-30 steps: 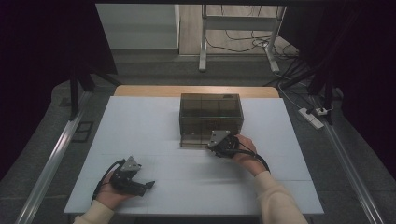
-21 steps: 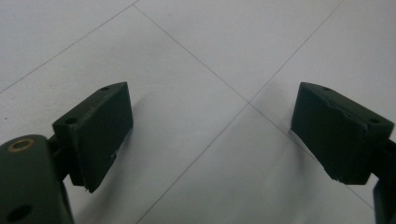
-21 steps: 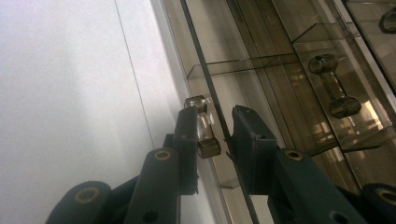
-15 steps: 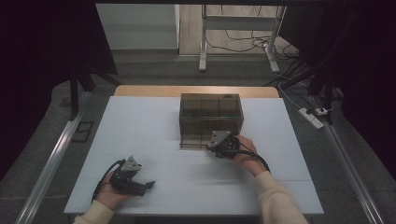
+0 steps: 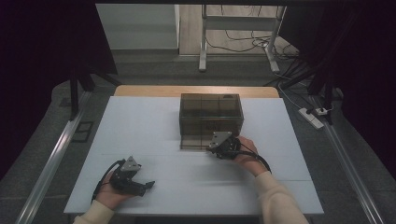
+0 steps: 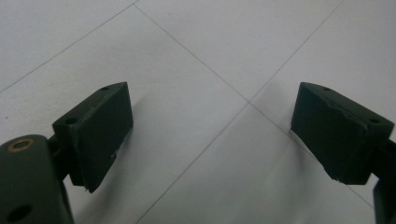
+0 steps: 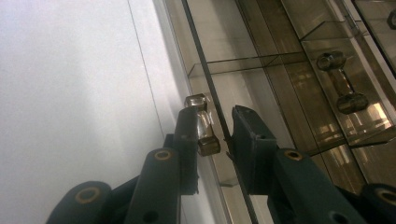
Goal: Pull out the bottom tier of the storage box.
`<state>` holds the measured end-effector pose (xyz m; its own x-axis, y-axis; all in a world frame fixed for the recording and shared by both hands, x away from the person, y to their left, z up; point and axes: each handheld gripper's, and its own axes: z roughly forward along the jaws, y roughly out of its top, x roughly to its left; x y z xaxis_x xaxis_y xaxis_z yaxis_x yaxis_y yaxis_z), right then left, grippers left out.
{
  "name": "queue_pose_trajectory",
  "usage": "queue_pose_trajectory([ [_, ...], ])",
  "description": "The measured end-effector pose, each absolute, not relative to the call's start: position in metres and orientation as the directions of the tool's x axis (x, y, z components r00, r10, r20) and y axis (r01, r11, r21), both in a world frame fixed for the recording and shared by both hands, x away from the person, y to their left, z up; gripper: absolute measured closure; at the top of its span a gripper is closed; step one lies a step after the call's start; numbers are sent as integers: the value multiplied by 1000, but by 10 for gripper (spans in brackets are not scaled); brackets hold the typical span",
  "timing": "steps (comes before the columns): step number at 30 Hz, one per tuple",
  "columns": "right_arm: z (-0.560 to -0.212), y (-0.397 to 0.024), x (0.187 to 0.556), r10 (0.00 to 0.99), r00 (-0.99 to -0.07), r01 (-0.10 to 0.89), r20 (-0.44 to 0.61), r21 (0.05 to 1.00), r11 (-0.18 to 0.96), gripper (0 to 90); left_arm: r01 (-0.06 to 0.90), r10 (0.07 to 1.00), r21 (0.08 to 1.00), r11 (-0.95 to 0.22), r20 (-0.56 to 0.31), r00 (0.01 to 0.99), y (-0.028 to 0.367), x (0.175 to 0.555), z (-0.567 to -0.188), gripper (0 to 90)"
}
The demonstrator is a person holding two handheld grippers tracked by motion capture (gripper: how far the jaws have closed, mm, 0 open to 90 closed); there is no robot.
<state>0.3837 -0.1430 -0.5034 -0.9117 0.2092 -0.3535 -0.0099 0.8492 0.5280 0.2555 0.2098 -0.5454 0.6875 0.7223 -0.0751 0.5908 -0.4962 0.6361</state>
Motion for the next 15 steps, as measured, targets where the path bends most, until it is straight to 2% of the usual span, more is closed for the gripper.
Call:
queue_pose_trajectory([
  [15,-503,-147,381,209,-917,-8,-341,538,843,711,591,722,635,-498,-74,688,210,255,-545,125],
])
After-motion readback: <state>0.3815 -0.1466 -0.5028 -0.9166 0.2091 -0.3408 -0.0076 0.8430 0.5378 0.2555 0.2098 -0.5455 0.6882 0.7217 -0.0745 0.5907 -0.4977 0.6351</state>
